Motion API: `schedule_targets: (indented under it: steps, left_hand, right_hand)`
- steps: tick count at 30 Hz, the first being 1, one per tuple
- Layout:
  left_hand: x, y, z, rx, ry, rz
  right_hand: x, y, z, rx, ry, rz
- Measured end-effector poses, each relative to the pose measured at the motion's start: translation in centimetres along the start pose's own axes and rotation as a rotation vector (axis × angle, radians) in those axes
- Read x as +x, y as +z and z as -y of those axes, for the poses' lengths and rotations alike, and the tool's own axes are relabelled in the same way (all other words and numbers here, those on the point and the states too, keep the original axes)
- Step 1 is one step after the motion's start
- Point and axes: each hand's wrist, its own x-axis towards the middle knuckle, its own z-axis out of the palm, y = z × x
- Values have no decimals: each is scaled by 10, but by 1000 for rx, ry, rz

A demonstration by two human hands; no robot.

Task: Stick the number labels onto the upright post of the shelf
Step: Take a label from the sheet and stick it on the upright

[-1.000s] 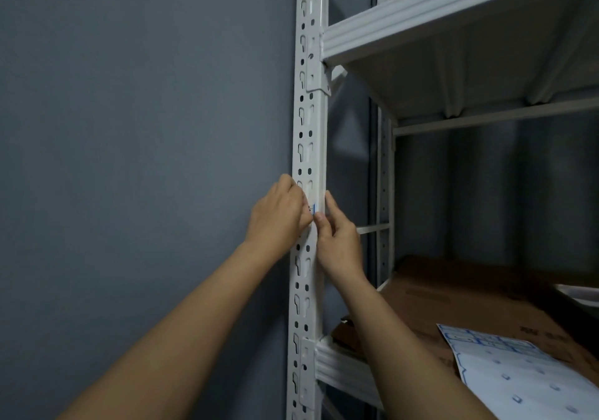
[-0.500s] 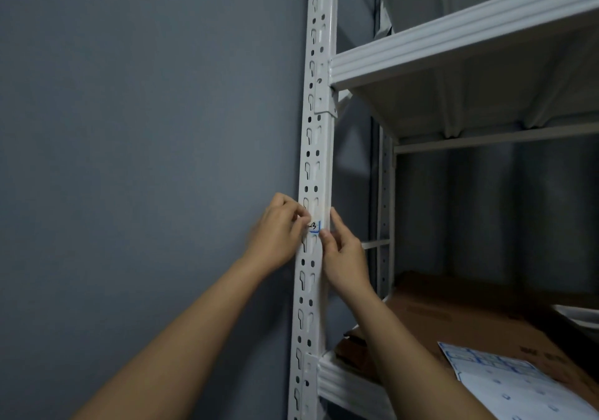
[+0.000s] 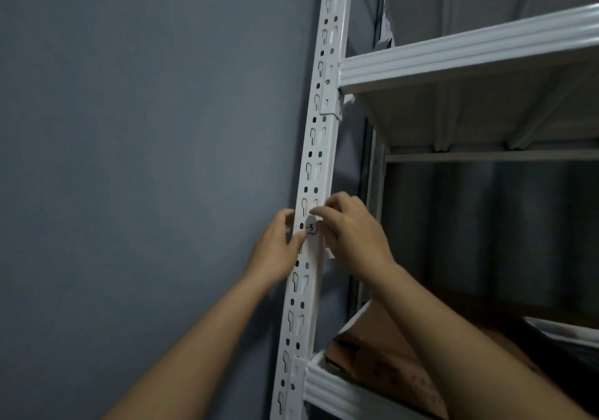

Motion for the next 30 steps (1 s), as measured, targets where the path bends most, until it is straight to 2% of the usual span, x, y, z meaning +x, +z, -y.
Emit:
schedule_targets:
  steps: [5, 12, 15, 19, 30]
  left_hand:
    - [5, -1, 1, -130, -64, 13]
    - [7, 5, 4, -167, -95, 46]
    - [6, 8, 6, -214, -95, 38]
    - [5, 9, 7, -251, -107, 39]
    - [0, 15, 9, -302, -90, -40]
  right_hand:
    - [17, -3, -5, -167, -164, 23]
    - [37, -17, 0, -395, -419, 237]
    - [37, -19, 3, -395, -395, 316]
    - [36, -21, 4, -356, -359, 319]
    - [31, -7, -7, -129, -219, 208]
